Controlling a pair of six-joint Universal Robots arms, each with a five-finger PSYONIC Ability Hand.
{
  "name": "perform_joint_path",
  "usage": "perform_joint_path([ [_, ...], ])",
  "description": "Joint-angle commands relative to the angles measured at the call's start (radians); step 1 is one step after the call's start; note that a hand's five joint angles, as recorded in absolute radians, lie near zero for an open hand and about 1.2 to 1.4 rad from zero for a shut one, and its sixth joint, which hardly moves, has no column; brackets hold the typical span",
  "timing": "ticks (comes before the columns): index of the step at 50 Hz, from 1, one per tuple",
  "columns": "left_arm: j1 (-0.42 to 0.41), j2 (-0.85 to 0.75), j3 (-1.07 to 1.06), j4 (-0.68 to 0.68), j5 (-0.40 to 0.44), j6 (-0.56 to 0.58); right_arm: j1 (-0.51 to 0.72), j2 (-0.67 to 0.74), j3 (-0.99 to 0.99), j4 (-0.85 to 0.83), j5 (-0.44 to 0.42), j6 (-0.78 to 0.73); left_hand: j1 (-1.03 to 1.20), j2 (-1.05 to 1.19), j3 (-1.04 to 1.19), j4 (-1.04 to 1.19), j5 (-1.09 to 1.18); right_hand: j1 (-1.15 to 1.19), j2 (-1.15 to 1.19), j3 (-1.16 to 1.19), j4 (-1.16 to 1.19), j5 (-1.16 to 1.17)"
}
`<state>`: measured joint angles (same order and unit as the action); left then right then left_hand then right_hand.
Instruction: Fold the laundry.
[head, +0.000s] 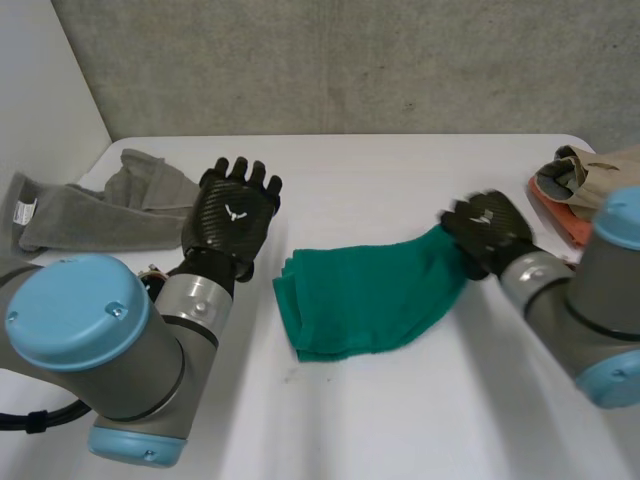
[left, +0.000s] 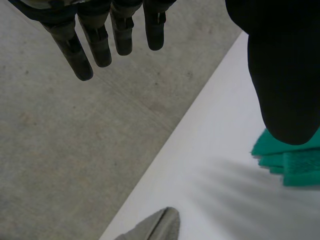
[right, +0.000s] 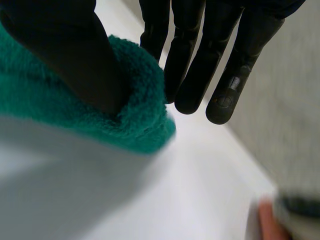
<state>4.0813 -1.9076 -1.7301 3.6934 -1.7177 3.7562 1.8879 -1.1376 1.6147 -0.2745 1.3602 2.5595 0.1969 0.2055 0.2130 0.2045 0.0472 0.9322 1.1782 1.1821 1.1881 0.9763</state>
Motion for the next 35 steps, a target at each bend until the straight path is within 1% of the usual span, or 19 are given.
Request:
perform_joint_path([
  [1,0.017,0.035,-0.002,-0.003,-0.006,0.001,0.285,0.035,-0.088,-0.054,-0.042,-0.025,-0.022,-0.031,-0.038,-0.03,-0.047,0.464,0.218,0.214,0.208,0.245],
  [2,0.028,0.041,-0.003,-0.003,-0.008,0.002,0.316,0.047,-0.09,-0.063,-0.055,-0.038,-0.022,-0.031,-0.038,-0.03,-0.047,0.464,0.218,0.214,0.208,0.245],
  [3,0.034,0.042,-0.005,-0.003,-0.008,0.001,0.374,0.073,-0.09,-0.075,-0.085,-0.062,-0.022,-0.031,-0.038,-0.03,-0.047,0.464,0.218,0.214,0.208,0.245],
  [5,0.045,0.044,-0.008,-0.004,-0.008,0.001,0.419,0.104,-0.088,-0.077,-0.118,-0.088,-0.022,-0.031,-0.038,-0.03,-0.047,0.464,0.218,0.214,0.208,0.245],
  [8,0.051,0.044,-0.012,-0.003,-0.006,-0.001,0.459,0.174,-0.101,-0.069,-0.133,-0.114,-0.022,-0.031,-0.038,-0.03,-0.047,0.451,0.205,0.201,0.195,0.232],
  [9,0.051,0.044,-0.012,-0.003,-0.006,-0.003,0.459,0.185,-0.105,-0.066,-0.128,-0.113,-0.022,-0.031,-0.038,-0.03,-0.047,0.189,-0.057,-0.061,-0.067,-0.03],
  [10,0.05,0.044,-0.011,-0.003,-0.006,-0.009,0.459,0.191,-0.108,-0.063,-0.119,-0.107,-0.022,-0.031,-0.038,-0.03,-0.047,-0.133,-0.38,-0.383,-0.389,-0.352],
  [11,0.048,0.044,-0.008,-0.001,-0.006,-0.013,0.459,0.19,-0.11,-0.061,-0.092,-0.095,-0.022,-0.031,-0.038,-0.03,-0.047,-0.758,-1.004,-1.008,-1.014,-0.976],
  [14,0.045,0.039,0.009,-0.001,-0.005,-0.044,0.459,0.158,-0.111,-0.06,-0.027,-0.041,-0.022,-0.031,-0.038,-0.03,-0.047,-0.758,-1.004,-1.008,-1.014,-0.976],
  [15,0.044,0.038,0.015,-0.003,-0.003,-0.055,0.452,0.119,-0.113,-0.06,0.015,0.028,-0.022,-0.031,-0.038,-0.03,-0.047,-0.758,-1.004,-1.008,-1.014,-0.976],
  [17,0.034,0.033,0.041,-0.003,-0.002,-0.094,0.427,0.084,-0.113,-0.058,0.042,0.102,-0.022,-0.031,-0.038,-0.03,-0.047,-0.758,-1.004,-1.008,-1.014,-0.976],
  [18,0.03,0.032,0.053,-0.003,0.0,-0.11,0.372,0.041,-0.11,-0.055,0.059,0.199,-0.022,-0.031,-0.038,-0.03,-0.047,-0.758,-1.004,-1.008,-1.014,-0.976],
  [19,0.025,0.03,0.066,-0.004,0.0,-0.128,0.347,0.024,-0.108,-0.054,0.06,0.24,-0.022,-0.031,-0.038,-0.03,-0.047,-0.758,-1.004,-1.008,-1.014,-0.976],
  [21,-0.002,0.016,0.104,-0.013,0.001,-0.185,0.292,-0.01,-0.105,-0.035,0.06,0.329,-0.019,-0.027,-0.035,-0.026,-0.043,-0.758,-1.004,-1.008,-1.014,-0.976],
  [22,-0.01,0.01,0.115,-0.019,0.001,-0.2,0.252,-0.028,-0.107,0.001,0.056,0.399,-0.019,-0.027,-0.035,-0.026,-0.043,-0.758,-1.004,-1.008,-1.014,-0.976],
  [25,-0.053,-0.024,0.165,-0.071,0.001,-0.263,0.197,-0.039,-0.133,0.102,0.028,0.5,-0.016,-0.024,-0.032,-0.023,-0.041,-0.758,-1.004,-1.008,-1.014,-0.976],
  [28,-0.076,-0.059,0.207,-0.157,0.001,-0.311,0.189,-0.013,-0.173,0.168,-0.007,0.533,-0.016,-0.024,-0.032,-0.023,-0.041,-0.758,-1.004,-1.008,-1.014,-0.976],
  [30,-0.087,-0.086,0.231,-0.231,0.0,-0.347,0.186,0.041,-0.219,0.225,-0.038,0.533,-0.016,-0.024,-0.032,-0.023,-0.041,-0.758,-1.004,-1.008,-1.014,-0.976],
  [35,-0.087,-0.137,0.259,-0.346,-0.006,-0.395,0.181,0.149,-0.33,0.332,-0.084,0.535,-0.013,-0.021,-0.029,-0.02,-0.038,-0.758,-1.004,-1.008,-1.014,-0.976],
])
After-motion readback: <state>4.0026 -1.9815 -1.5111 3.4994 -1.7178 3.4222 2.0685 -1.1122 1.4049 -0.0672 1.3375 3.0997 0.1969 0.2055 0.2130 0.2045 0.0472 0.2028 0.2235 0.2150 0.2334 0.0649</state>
